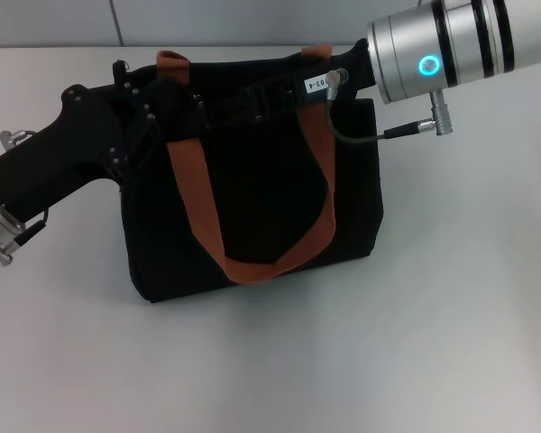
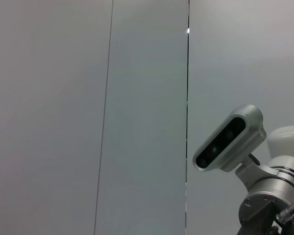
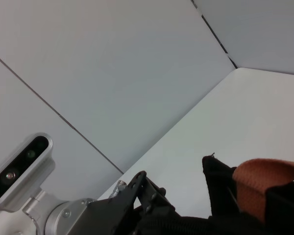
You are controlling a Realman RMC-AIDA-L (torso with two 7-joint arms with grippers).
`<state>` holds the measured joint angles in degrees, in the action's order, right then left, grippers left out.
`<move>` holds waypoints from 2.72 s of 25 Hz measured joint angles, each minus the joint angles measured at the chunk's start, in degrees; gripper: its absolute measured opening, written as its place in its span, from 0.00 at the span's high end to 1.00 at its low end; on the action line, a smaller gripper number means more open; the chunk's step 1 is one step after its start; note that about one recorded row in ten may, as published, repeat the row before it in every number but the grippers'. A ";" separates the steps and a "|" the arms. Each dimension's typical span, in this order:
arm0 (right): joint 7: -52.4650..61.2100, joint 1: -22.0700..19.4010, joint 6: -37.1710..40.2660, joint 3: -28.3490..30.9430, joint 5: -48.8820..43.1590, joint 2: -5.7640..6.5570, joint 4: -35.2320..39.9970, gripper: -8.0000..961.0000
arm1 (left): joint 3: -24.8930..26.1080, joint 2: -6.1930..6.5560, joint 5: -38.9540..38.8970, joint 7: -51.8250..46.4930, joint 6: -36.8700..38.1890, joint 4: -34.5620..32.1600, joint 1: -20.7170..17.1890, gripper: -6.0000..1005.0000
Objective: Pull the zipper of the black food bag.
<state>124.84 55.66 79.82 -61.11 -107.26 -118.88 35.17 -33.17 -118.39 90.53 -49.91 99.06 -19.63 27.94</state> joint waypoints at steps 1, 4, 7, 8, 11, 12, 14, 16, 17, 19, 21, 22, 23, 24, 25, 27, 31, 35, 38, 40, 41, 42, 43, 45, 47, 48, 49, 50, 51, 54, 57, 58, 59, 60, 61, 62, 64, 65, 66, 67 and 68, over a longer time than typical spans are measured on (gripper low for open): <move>-0.01 -0.01 0.03 0.01 0.01 0.00 0.00 0.68 | 0.07 0.00 0.00 0.00 0.00 0.01 -0.02 0.94; 0.00 -0.02 0.08 0.04 0.03 -0.02 0.06 0.62 | 0.15 0.00 0.00 -0.08 0.01 -0.03 -0.15 0.94; 0.06 -0.02 0.11 0.09 0.06 -0.03 0.30 0.57 | 0.15 0.00 0.00 -0.11 0.02 -0.06 -0.18 0.93; 0.21 -0.11 0.28 0.10 0.10 0.03 0.81 0.57 | 0.15 0.00 0.00 -0.11 0.04 -0.06 -0.28 0.93; 0.38 -0.39 0.62 0.15 0.13 0.27 1.60 0.57 | 0.16 0.00 0.00 -0.13 0.09 -0.08 -0.41 0.93; 0.41 -0.45 0.66 0.15 0.13 0.31 1.72 0.57 | 0.16 0.00 0.00 -0.13 0.13 -0.09 -0.47 0.93; 0.44 -0.54 0.79 0.19 0.15 0.37 1.88 0.57 | 0.05 0.00 0.00 -0.14 0.18 -0.14 -0.55 0.93; 0.40 -0.55 0.92 0.17 0.15 0.36 1.81 0.57 | -0.11 0.00 0.00 -0.15 0.29 -0.14 -0.59 0.93; 0.27 -0.55 1.02 0.14 0.15 0.34 1.74 0.57 | -0.16 0.00 0.00 -0.15 0.33 -0.14 -0.59 0.93; 0.13 -0.55 1.05 0.08 0.15 0.30 1.73 0.57 | -0.18 0.00 0.01 -0.17 0.37 -0.14 -0.61 0.93; 0.07 -0.59 1.11 0.13 0.15 0.30 1.75 0.57 | -0.13 0.00 0.02 -0.21 0.43 -0.14 -0.61 0.92; 0.06 -0.61 1.16 0.16 0.15 0.30 1.75 0.57 | -0.05 0.00 0.02 -0.23 0.52 -0.14 -0.61 0.92; 0.06 -0.64 1.23 0.19 0.13 0.33 1.75 0.57 | 0.03 0.00 0.03 -0.23 0.54 -0.14 -0.61 0.92; 0.06 -0.66 1.27 0.20 0.08 0.35 1.74 0.57 | 0.08 0.00 0.03 -0.23 0.57 -0.14 -0.61 0.92; 0.06 -0.66 1.29 0.18 -0.01 0.35 1.71 0.57 | 0.12 0.00 0.04 -0.20 0.58 -0.12 -0.61 0.92; 0.06 -0.66 1.28 0.04 -0.12 0.36 1.69 0.57 | 0.14 0.00 0.06 -0.05 0.58 -0.05 -0.61 0.92; 0.06 -0.66 1.11 0.14 -0.14 0.44 1.82 0.63 | 0.10 0.00 0.06 0.01 0.63 0.02 -0.64 0.92; 0.07 -0.64 1.17 0.20 -0.11 0.79 1.85 0.76 | -0.05 -0.02 0.08 0.03 0.63 0.02 -0.70 0.92; 0.04 -0.63 0.93 -0.09 -0.13 0.68 1.64 0.81 | -0.19 -0.07 0.09 0.03 0.66 -0.03 -0.70 0.91; 0.03 -0.61 0.89 -0.21 -0.13 0.57 1.61 0.81 | -0.23 -0.09 0.09 0.05 0.70 -0.09 -0.70 0.91; 0.03 -0.57 0.84 -0.25 -0.14 0.52 1.60 0.81 | -0.24 -0.09 0.09 0.05 0.71 -0.11 -0.70 0.91; 0.03 -0.51 0.81 -0.27 -0.14 0.44 1.59 0.81 | -0.27 -0.09 0.09 0.05 0.75 -0.14 -0.70 0.91; 0.02 -0.45 0.81 -0.28 -0.14 0.38 1.56 0.82 | -0.28 -0.09 0.09 0.06 0.77 -0.14 -0.70 0.91; 0.01 -0.33 0.78 -0.32 -0.18 0.20 1.52 0.82 | -0.29 -0.09 0.09 0.07 0.88 -0.14 -0.70 0.91; 0.00 -0.15 0.74 -0.36 -0.23 0.05 1.50 0.83 | -0.25 -0.09 0.09 0.08 1.00 -0.14 -0.70 0.91; 0.00 -0.09 0.71 -0.38 -0.25 0.03 1.49 0.83 | -0.24 -0.09 0.09 0.08 1.02 -0.14 -0.70 0.91; -0.01 -0.04 0.71 -0.43 -0.25 0.01 1.49 0.83 | -0.24 -0.09 0.09 0.08 1.04 -0.14 -0.70 0.91; -0.02 -0.02 0.71 -0.45 -0.24 -0.01 1.50 0.83 | -0.23 -0.09 0.10 0.08 1.07 -0.14 -0.70 0.91; -0.02 0.00 0.71 -0.46 -0.19 -0.03 1.52 0.83 | -0.21 -0.09 0.09 0.08 1.08 -0.14 -0.70 0.91; 0.01 0.00 1.09 -0.18 -0.07 -0.03 1.73 0.84 | -0.06 -0.09 0.09 0.08 1.13 -0.14 -0.69 0.90; 0.19 -0.06 1.47 -0.01 0.00 -0.03 1.79 0.85 | 0.09 -0.08 0.08 0.08 1.15 -0.14 -0.69 0.90; 0.24 -0.10 1.80 0.01 0.03 -0.03 1.81 0.85 | 0.11 -0.06 0.08 0.08 1.16 -0.14 -0.69 0.90; 0.29 -0.13 2.11 0.03 0.06 -0.03 1.83 0.85 | 0.12 -0.05 0.08 0.08 1.17 -0.14 -0.69 0.90; 0.35 -0.17 2.50 0.05 0.10 -0.03 1.91 0.85 | 0.12 -0.05 0.09 0.08 1.17 -0.14 -0.69 0.90; 0.40 -0.22 2.72 0.07 0.12 -0.03 2.00 0.86 | 0.12 -0.04 0.08 0.08 1.17 -0.14 -0.69 0.90; 0.42 -0.27 2.77 0.09 0.13 -0.03 2.08 0.86 | 0.12 -0.03 0.08 0.08 1.17 -0.14 -0.69 0.90; 0.47 -0.38 2.75 0.10 0.15 -0.03 2.15 0.86 | 0.12 -0.02 0.08 0.08 1.17 -0.14 -0.69 0.90; 0.49 -0.39 2.77 0.11 0.16 -0.04 2.15 0.86 | 0.12 -0.02 0.08 0.08 1.17 -0.14 -0.69 0.90; 0.58 -0.41 2.86 0.12 0.17 -0.04 2.16 0.87 | 0.12 -0.02 0.09 0.08 1.17 -0.14 -0.70 0.90; 0.68 -0.41 2.99 0.12 0.18 -0.03 2.20 0.87 | 0.12 -0.01 0.08 0.08 1.17 -0.14 -0.69 0.89; 0.81 -0.44 3.07 0.15 0.18 -0.03 2.32 0.87 | 0.12 -0.01 0.08 0.08 1.17 -0.14 -0.70 0.89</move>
<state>125.64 55.21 82.89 -60.96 -107.08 -118.92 37.49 -33.04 -118.39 90.61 -49.83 100.23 -19.78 27.24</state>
